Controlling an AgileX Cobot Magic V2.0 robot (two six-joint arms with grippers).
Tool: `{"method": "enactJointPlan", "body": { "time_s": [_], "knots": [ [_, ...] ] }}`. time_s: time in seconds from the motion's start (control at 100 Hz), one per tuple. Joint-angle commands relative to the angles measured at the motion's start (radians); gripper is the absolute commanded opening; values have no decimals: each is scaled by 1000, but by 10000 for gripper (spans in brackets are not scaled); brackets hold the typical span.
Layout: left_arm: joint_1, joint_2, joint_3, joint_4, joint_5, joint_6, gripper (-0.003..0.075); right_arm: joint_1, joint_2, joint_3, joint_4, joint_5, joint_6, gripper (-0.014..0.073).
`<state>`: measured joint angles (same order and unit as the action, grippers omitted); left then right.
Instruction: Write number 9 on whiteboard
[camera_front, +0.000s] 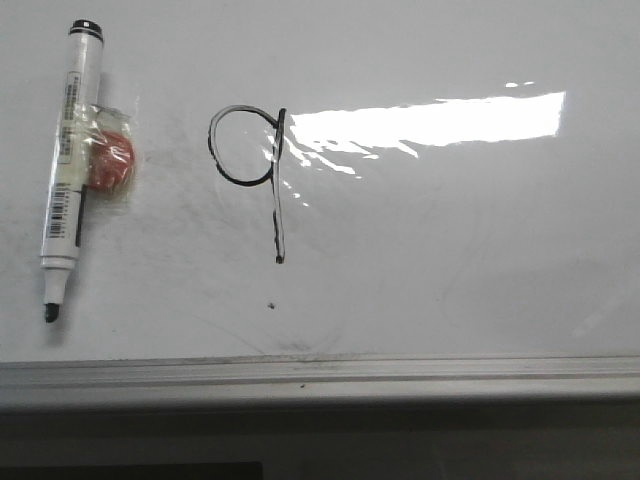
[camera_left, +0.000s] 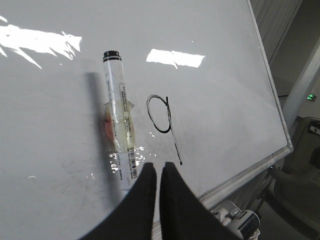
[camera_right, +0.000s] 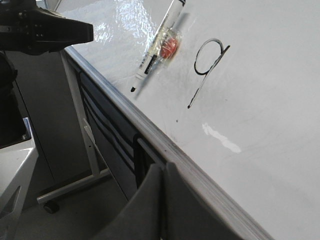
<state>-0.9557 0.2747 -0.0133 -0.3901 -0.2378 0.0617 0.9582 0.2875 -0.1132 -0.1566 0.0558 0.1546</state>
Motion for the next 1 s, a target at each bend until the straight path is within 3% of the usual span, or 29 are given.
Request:
{"method": "enactJointPlan", "body": {
  "time_s": [0.0, 0.26, 0.35, 0.46, 0.76, 0.99],
  "knots": [
    [1, 8, -12, 7, -67, -5, -20, 0, 5, -25, -11, -72, -6, -63],
    [4, 8, -6, 12, -67, -5, -20, 0, 5, -25, -11, -72, -6, -63],
    [54, 8, 11, 36, -71, -1, -20, 0, 5, -25, -11, -72, -6, -64],
    [187, 8, 48, 132, -103, -1, -20, 0, 5, -25, -11, -72, -6, -63],
    [632, -138, 46, 335, 16, -11, -20, 0, 5, -25, -11, -72, -6, -64],
    [832, -289, 46, 339, 340, -62, -20, 0, 5, -25, -11, -72, -6, -63]
  ]
}}
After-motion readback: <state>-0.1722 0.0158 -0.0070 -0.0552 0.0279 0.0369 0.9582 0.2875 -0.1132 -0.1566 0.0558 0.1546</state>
